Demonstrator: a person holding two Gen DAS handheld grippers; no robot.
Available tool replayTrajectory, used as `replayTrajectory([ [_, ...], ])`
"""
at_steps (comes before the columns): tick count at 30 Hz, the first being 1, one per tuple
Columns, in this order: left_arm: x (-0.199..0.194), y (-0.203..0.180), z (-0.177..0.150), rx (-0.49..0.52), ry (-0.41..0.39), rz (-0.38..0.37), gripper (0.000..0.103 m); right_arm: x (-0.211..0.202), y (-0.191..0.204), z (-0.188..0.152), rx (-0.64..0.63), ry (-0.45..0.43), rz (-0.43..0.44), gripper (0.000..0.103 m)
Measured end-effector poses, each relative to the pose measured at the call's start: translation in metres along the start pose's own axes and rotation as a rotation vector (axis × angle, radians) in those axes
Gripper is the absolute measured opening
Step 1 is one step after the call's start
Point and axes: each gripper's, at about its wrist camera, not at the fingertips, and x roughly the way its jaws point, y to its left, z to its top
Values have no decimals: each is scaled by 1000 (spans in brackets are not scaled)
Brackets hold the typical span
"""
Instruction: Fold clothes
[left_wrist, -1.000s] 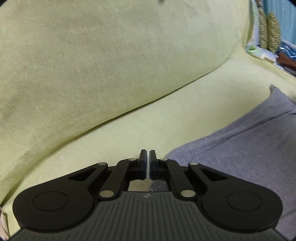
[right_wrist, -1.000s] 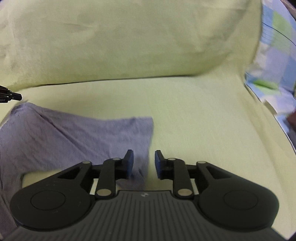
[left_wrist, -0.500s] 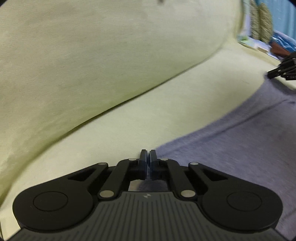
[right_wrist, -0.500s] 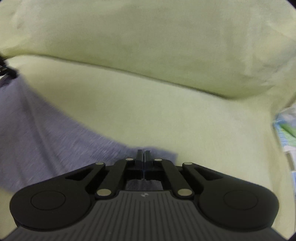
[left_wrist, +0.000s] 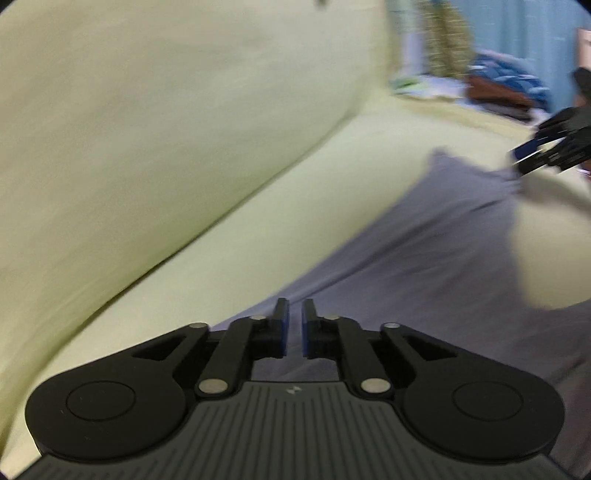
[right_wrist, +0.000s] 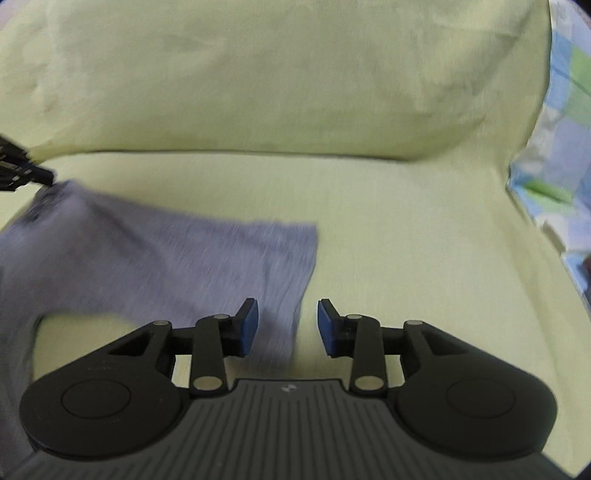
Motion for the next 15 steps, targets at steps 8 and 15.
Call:
replayTrajectory([
  [8, 26, -98, 40, 151, -17, -218, 22, 20, -10, 2, 74, 84, 78, 5],
  [15, 48, -139, 55, 268, -48, -230, 36, 12, -43, 43, 388, 126, 197, 3],
])
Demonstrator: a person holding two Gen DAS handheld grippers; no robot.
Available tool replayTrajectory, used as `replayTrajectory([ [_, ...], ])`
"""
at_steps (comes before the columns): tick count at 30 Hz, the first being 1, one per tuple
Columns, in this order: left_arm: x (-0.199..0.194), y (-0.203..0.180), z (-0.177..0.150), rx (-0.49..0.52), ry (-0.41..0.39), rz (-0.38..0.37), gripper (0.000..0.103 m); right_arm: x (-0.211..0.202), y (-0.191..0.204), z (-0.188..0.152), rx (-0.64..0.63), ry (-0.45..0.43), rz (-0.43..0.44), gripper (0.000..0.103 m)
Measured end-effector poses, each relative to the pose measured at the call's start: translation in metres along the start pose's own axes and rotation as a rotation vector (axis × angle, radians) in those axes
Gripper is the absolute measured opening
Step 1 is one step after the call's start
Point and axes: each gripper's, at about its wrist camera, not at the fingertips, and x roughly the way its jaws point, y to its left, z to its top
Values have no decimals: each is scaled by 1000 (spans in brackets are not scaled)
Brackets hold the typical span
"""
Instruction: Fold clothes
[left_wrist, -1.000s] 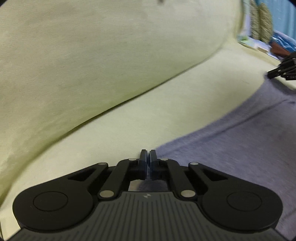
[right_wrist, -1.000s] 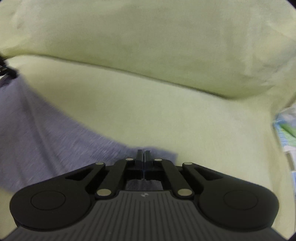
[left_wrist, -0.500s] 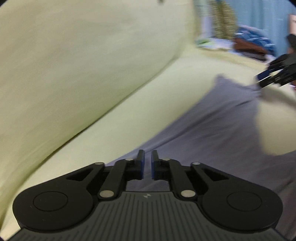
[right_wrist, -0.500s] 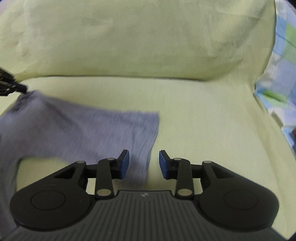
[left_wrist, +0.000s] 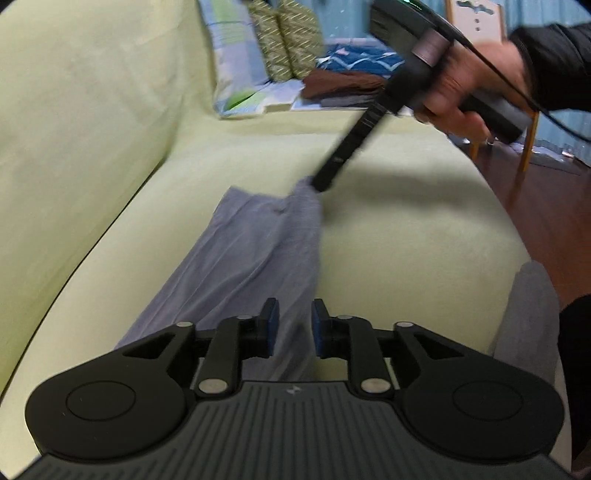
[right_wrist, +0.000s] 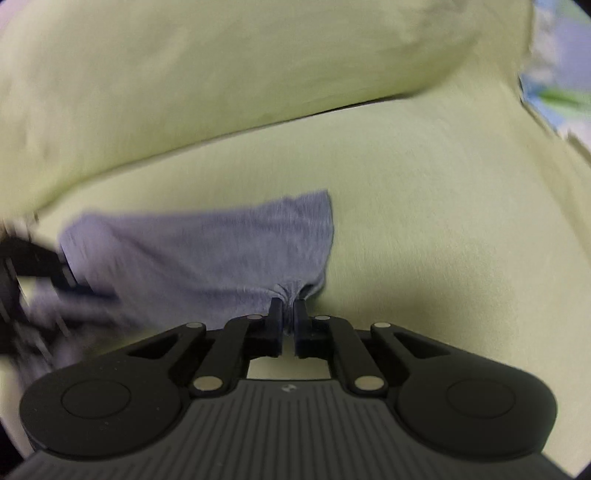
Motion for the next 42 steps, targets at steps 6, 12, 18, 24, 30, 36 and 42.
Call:
replayTrajectory([
  [6, 21, 2, 4, 4, 31, 46, 36, 6, 1, 37, 77, -50, 64, 3],
  [12, 28, 53, -11, -290, 31, 48, 28, 12, 1, 39, 80, -139, 19, 24],
  [18, 23, 74, -26, -405, 11, 34, 28, 2, 6, 10, -57, -185, -39, 28],
  [24, 26, 73, -23, -389, 5, 21, 28, 14, 24, -27, -312, -99, -48, 28],
  [30, 26, 67, -20, -355, 7, 14, 28, 31, 64, -52, -728, -116, -190, 27],
  [36, 23, 66, -22, -346, 1, 2, 28, 46, 86, -57, -1015, -55, -248, 14],
  [42, 21, 63, -27, -337, 3, -12, 28, 56, 88, -51, -1081, 3, -279, 1],
])
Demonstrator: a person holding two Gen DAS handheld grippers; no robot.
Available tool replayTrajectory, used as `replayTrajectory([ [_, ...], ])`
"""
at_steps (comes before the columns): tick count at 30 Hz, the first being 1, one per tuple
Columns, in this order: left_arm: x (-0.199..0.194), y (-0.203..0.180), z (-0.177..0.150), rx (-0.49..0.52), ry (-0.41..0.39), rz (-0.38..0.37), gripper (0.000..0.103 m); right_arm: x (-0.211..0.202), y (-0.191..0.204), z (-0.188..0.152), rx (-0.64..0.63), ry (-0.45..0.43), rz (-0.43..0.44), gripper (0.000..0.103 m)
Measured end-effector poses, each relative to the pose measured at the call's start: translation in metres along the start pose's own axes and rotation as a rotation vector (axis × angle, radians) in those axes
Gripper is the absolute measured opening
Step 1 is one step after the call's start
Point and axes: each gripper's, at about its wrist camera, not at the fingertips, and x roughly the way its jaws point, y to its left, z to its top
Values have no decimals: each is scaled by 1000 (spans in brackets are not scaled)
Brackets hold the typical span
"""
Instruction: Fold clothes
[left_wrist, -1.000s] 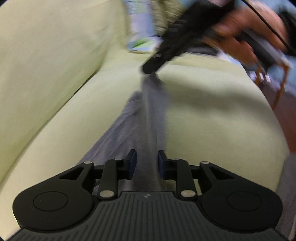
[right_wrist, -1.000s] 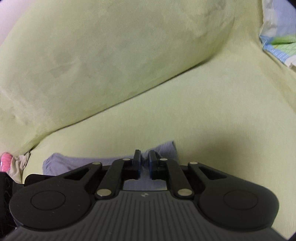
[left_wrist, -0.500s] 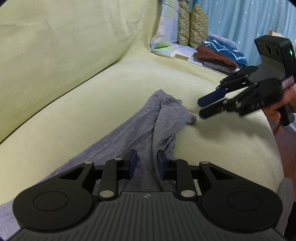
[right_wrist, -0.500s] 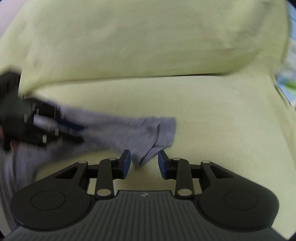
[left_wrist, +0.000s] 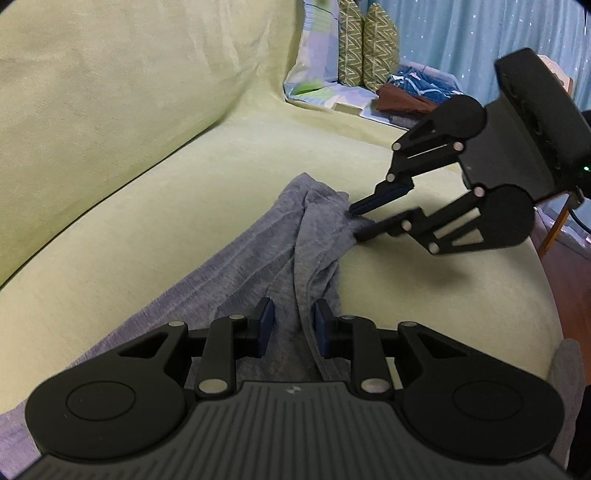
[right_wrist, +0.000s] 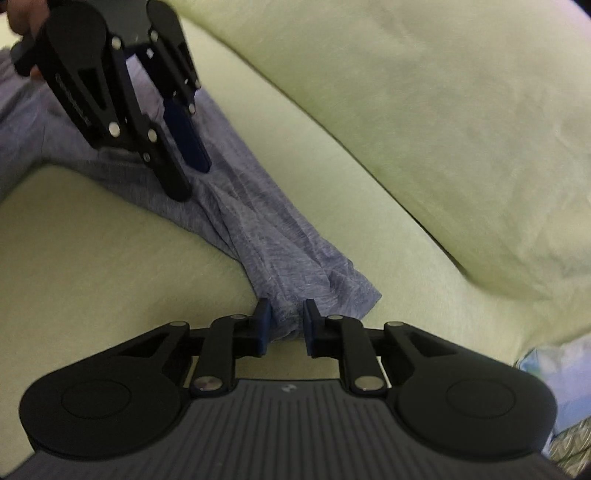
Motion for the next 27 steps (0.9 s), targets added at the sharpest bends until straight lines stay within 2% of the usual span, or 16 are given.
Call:
replayTrajectory([
  [5, -16, -14, -7, 63, 9, 7, 31, -19, 4, -4, -22, -1, -42, 1],
  [9, -30, -47, -22, 198, 39, 48, 31, -43, -1, -16, 2, -2, -78, 1],
  [14, -33, -79, -34, 307, 77, 62, 31, -71, -1, -24, -8, 2, -108, 1],
  [18, -32, -88, -38, 333, 91, 59, 31, -87, 22, -34, -69, 18, -98, 1],
  [21, -33, -85, -37, 314, 93, 62, 31, -83, 35, -45, -116, 48, -103, 0],
  [27, -35, -78, -36, 299, 115, 46, 30, -69, 42, -50, -96, 70, -83, 0],
])
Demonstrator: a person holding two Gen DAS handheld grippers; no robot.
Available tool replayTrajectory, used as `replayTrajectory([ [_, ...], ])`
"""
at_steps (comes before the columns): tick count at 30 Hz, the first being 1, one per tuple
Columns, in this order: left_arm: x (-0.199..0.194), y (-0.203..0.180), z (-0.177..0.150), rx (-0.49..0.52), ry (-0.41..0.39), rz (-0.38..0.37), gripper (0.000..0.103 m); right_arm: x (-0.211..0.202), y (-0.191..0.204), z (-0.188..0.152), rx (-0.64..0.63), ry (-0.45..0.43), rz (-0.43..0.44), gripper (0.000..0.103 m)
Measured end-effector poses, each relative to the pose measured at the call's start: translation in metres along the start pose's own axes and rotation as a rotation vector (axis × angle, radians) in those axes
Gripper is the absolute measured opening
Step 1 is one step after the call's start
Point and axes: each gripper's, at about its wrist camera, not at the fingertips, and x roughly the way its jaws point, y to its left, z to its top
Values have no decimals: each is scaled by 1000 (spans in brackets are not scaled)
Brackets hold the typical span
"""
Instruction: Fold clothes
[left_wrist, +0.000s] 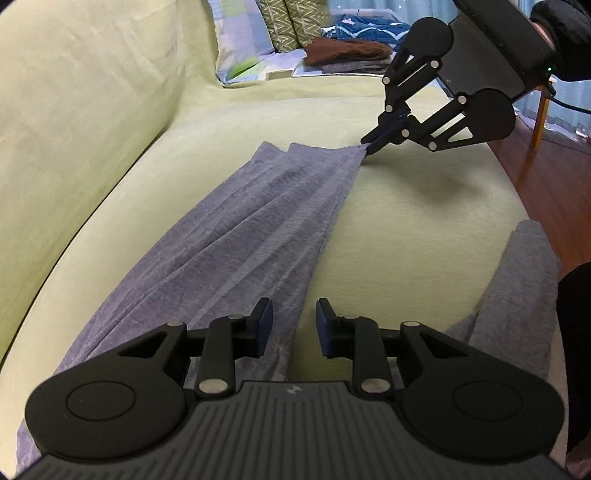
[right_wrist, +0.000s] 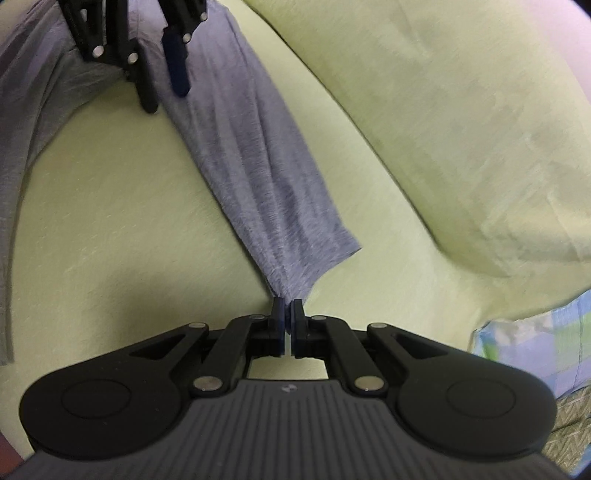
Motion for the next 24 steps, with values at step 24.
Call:
replayTrajectory([
  [24, 5, 35, 24, -97, -79, -47, 29, 67, -99, 39, 387, -65, 30, 24],
])
